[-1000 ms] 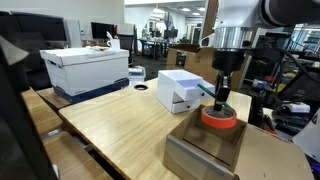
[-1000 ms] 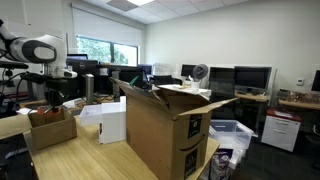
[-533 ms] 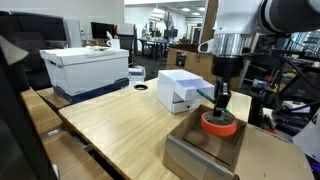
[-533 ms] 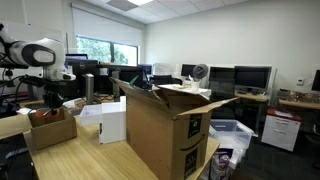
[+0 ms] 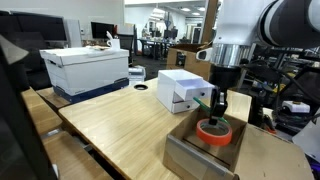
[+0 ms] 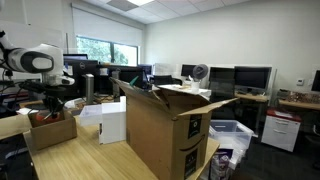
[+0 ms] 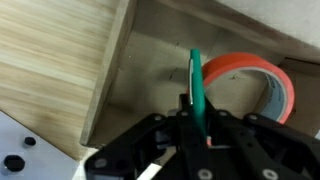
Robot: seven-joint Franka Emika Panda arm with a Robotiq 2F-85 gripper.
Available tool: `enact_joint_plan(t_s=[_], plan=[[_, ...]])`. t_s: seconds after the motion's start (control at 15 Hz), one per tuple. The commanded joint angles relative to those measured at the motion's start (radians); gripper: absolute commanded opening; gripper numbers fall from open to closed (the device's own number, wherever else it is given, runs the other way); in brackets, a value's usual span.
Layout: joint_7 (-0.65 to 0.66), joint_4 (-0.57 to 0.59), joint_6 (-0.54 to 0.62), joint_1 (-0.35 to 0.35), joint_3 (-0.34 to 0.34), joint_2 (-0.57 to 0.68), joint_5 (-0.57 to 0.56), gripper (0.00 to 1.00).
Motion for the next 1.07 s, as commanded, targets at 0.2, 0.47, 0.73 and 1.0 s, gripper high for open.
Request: enact_joint_plan(t_s=[0.2,0.47,0.73,1.0], plan=[[-0.003,-0.059,0.132,0.035,0.033,0.049,0.095,0.05],[-0.006,-0.069,0.144,0.058,0.051,0.058,0.155,0.41],[0.004,-0.067,0.123,0.078,0.075,0.044,0.178,0.64],[0.022,-0.071,0.120,0.095,0.092,0.023,0.207,0.85]])
